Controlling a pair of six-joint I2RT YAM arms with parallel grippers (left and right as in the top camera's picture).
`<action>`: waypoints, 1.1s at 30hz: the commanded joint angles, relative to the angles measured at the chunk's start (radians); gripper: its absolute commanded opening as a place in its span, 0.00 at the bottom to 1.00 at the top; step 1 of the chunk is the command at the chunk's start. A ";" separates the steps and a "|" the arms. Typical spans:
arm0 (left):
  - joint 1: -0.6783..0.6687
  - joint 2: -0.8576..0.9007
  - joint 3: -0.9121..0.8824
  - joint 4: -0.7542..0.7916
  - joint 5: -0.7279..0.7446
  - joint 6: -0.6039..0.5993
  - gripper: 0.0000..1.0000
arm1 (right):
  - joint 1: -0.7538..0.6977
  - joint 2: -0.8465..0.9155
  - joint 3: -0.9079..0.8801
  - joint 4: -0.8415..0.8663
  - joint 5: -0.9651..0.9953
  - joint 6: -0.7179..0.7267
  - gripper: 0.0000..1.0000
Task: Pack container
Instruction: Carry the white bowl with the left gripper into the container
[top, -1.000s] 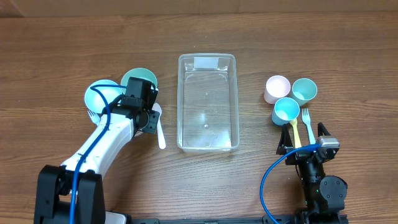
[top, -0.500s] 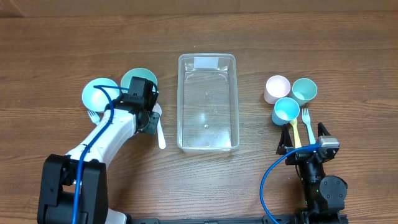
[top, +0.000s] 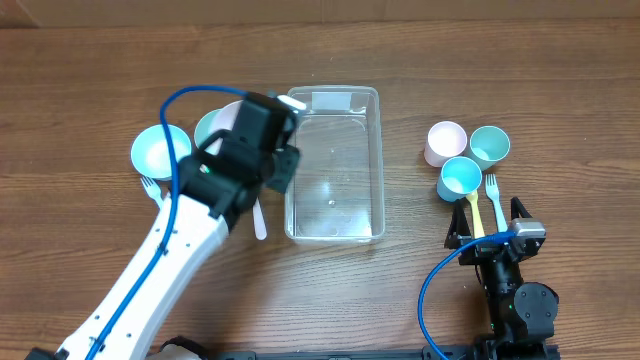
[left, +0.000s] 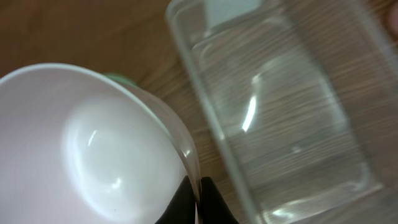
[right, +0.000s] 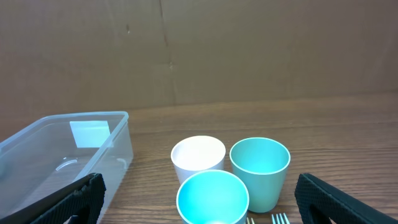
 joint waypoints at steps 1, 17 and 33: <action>-0.136 -0.009 0.029 0.081 -0.014 0.064 0.04 | -0.003 -0.006 -0.010 0.006 0.005 -0.004 1.00; -0.222 0.384 0.029 0.448 -0.078 0.307 0.04 | -0.003 -0.006 -0.010 0.006 0.005 -0.004 1.00; -0.103 0.530 0.029 0.544 0.016 0.307 0.11 | -0.003 -0.006 -0.010 0.006 0.005 -0.004 1.00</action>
